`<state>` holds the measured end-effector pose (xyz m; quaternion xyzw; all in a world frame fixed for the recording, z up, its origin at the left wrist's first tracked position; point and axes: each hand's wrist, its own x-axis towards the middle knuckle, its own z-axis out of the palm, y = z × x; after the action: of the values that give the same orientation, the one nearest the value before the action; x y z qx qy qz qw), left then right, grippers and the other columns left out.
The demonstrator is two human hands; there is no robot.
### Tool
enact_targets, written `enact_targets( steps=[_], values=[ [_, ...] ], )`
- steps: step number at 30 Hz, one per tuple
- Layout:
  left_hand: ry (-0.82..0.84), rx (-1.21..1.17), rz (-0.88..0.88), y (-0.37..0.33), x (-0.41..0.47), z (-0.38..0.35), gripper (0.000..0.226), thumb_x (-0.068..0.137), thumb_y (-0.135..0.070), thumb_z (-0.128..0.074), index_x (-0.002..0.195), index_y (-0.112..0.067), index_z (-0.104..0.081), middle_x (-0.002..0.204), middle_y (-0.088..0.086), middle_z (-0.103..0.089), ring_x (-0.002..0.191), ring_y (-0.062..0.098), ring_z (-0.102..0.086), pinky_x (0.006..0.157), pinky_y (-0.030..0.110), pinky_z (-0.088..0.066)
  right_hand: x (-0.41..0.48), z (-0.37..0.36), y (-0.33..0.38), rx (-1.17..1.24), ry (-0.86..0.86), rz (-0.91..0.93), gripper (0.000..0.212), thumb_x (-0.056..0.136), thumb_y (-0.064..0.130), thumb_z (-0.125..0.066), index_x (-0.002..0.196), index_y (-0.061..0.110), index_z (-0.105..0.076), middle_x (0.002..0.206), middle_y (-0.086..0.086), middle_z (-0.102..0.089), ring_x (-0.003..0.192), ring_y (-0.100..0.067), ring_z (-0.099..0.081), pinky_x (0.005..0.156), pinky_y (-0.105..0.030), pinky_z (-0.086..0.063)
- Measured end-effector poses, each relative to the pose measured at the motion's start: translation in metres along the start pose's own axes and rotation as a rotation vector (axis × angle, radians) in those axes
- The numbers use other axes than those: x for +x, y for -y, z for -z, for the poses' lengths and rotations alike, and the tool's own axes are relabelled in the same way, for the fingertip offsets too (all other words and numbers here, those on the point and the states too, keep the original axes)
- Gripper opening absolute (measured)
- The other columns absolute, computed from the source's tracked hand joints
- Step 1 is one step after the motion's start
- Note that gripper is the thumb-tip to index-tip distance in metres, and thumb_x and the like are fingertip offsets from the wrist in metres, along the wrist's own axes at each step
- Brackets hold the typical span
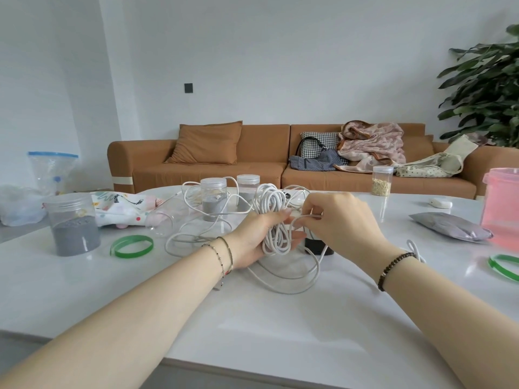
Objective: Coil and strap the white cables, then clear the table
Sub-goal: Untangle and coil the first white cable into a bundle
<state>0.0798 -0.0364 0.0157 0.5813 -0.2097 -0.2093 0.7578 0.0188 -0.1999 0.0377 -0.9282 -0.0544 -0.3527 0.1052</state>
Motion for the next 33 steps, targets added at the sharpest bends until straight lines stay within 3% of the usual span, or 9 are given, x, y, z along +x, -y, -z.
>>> enact_targets(
  steps=[3, 8, 17, 20, 25, 29, 33],
  values=[
    [-0.074, 0.253, -0.173, 0.002, 0.001, 0.002, 0.014, 0.098, -0.013, -0.059, 0.087, -0.005, -0.060, 0.083, 0.017, -0.067, 0.060, 0.028, -0.064, 0.052, 0.030, -0.051, 0.001, 0.002, -0.001, -0.061, 0.024, -0.029, 0.048, 0.072, 0.067, -0.070, 0.075, 0.021, -0.057, 0.069, 0.007, -0.060, 0.071, -0.020, -0.056, 0.059, -0.030, -0.040],
    [-0.138, 0.434, -0.318, 0.002, 0.006, 0.004, 0.026, 0.098, -0.010, -0.059, 0.072, -0.006, -0.055, 0.058, 0.009, -0.060, 0.045, 0.020, -0.044, 0.047, 0.028, -0.034, 0.003, 0.011, -0.010, -0.189, -0.027, 0.069, 0.070, 0.064, 0.082, -0.064, 0.056, 0.017, -0.040, 0.049, 0.005, -0.044, 0.055, -0.019, -0.046, 0.049, -0.029, -0.027],
    [-0.213, 0.333, -0.293, 0.005, 0.018, 0.015, 0.028, 0.098, -0.009, -0.056, 0.070, -0.011, -0.049, 0.058, 0.005, -0.045, 0.048, 0.016, -0.037, 0.046, 0.024, -0.026, 0.010, 0.033, -0.060, -0.371, -0.010, -0.009, 0.073, 0.066, 0.084, -0.056, 0.050, 0.015, -0.036, 0.047, 0.004, -0.035, 0.049, -0.017, -0.036, 0.050, -0.026, -0.026],
    [-0.287, 0.307, -0.312, 0.005, 0.022, 0.018, 0.029, 0.096, -0.008, -0.057, 0.068, -0.012, -0.048, 0.056, 0.004, -0.045, 0.046, 0.016, -0.036, 0.045, 0.023, -0.026, 0.010, 0.037, -0.071, -0.389, -0.005, -0.132, 0.077, 0.062, 0.091, -0.049, 0.049, 0.016, -0.040, 0.048, 0.003, -0.040, 0.048, -0.018, -0.042, 0.050, -0.024, -0.029],
    [-0.408, 0.262, -0.364, 0.002, 0.023, 0.018, 0.032, 0.097, -0.007, -0.055, 0.066, -0.012, -0.049, 0.050, -0.001, -0.046, 0.044, 0.015, -0.036, 0.043, 0.023, -0.028, 0.011, 0.037, -0.079, -0.405, -0.050, -0.287, 0.068, 0.071, 0.076, -0.063, 0.059, 0.010, -0.061, 0.054, 0.000, -0.052, 0.051, -0.020, -0.047, 0.051, -0.023, -0.028],
    [-0.586, 0.263, -0.461, -0.010, 0.019, 0.018, 0.023, 0.096, -0.011, -0.055, 0.073, -0.015, -0.053, 0.057, 0.001, -0.050, 0.046, 0.015, -0.043, 0.046, 0.026, -0.034, 0.013, 0.038, -0.080, -0.482, -0.082, -0.406, 0.062, 0.075, 0.073, -0.064, 0.060, 0.014, -0.052, 0.060, -0.001, -0.048, 0.057, -0.022, -0.047, 0.057, -0.026, -0.033],
    [-0.802, 0.263, -0.532, -0.017, 0.018, 0.035, 0.014, 0.080, -0.033, -0.056, 0.080, -0.019, -0.059, 0.068, 0.000, -0.057, 0.066, 0.023, -0.052, 0.065, 0.048, -0.049, 0.014, 0.039, -0.082, -0.512, -0.111, -0.464, 0.057, 0.079, 0.064, -0.067, 0.059, 0.014, -0.047, 0.059, -0.003, -0.048, 0.050, -0.017, -0.040, 0.055, -0.025, -0.031]
  ],
)
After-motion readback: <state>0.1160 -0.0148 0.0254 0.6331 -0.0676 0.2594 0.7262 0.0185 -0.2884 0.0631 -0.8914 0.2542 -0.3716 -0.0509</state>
